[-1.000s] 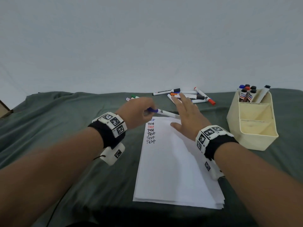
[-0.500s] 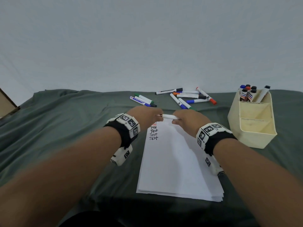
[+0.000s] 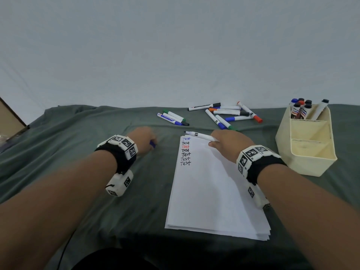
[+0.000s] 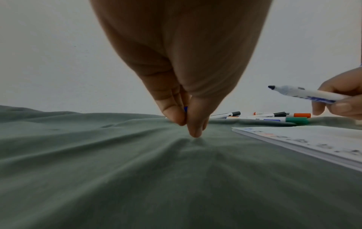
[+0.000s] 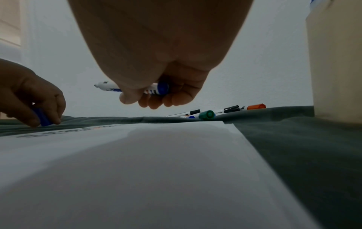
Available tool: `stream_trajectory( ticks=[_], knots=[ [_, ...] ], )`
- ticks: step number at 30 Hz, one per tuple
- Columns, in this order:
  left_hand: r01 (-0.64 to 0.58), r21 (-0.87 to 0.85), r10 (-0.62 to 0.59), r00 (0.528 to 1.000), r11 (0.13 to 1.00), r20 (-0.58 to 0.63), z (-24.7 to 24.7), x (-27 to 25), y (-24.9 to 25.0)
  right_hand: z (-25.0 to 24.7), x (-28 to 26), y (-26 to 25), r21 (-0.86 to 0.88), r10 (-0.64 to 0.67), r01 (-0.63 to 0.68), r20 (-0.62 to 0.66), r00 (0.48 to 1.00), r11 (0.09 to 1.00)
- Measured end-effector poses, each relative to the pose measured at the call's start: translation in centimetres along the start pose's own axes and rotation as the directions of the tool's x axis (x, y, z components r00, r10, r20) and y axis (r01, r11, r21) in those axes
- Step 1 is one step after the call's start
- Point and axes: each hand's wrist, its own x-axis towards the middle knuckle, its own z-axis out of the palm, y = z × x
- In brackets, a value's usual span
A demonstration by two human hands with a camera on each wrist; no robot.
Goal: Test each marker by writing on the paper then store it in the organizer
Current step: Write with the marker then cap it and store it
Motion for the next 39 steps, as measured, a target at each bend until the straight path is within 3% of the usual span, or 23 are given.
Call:
stream_trajectory(
  ticks=[10,14,17,21,25,29,31,33,36,37,39],
  knots=[
    [0.052,-0.109,-0.050,0.998,0.993,0.022,1.7,0.2,-0.2,0.0,0.0,0.1,-0.008,0.016,-0.016,0.003,1.000,1.000],
    [0.035,0.042,-0.029,0.991,0.999,-0.132,1.4,-1.1,0.6,0.0,0.0,0.1,-0.005,0.022,-0.022,-0.001,1.000,1.000],
    [-0.041,0.006,0.042,0.979,0.999,-0.201,1.5,-2.4,2.7,0.0,0.0,0.1,0.014,0.027,-0.027,-0.012,1.000,1.000],
    [-0.187,-0.009,0.187,0.982,0.982,-0.034,2.7,-3.9,5.3,-0.1,-0.2,0.0,0.014,0.013,-0.013,-0.020,1.000,1.000],
    [-0.179,-0.075,0.193,0.948,0.981,0.252,3.7,-4.0,5.5,-0.1,-0.4,0.0,0.036,-0.002,0.003,-0.039,0.999,0.999],
    [-0.177,-0.093,0.198,0.929,0.980,0.312,4.5,-3.7,5.4,-0.1,-0.7,0.4,0.136,-0.067,0.078,-0.087,0.994,0.988],
    [-0.177,-0.109,0.203,0.928,0.978,0.314,4.8,-3.6,5.3,-0.3,-0.7,0.8,0.229,-0.067,0.114,-0.203,0.977,0.967],
    [-0.179,-0.110,0.204,0.928,0.978,0.312,4.9,-3.5,5.3,-0.6,-0.9,1.4,0.330,-0.025,0.132,-0.308,0.951,0.935],
    [-0.184,-0.101,0.206,0.932,0.978,0.300,5.1,-3.5,5.4,-0.9,-1.1,1.6,0.537,0.079,0.106,-0.310,0.947,0.837],
    [-0.186,-0.099,0.207,0.933,0.978,0.294,5.1,-3.5,5.4,-0.8,-1.2,1.3,0.670,0.134,0.113,-0.305,0.943,0.734],
    [-0.186,-0.092,0.205,0.934,0.978,0.292,5.2,-3.5,5.4,-0.4,-1.4,0.4,0.890,0.242,0.159,-0.282,0.928,0.428]
  ],
)
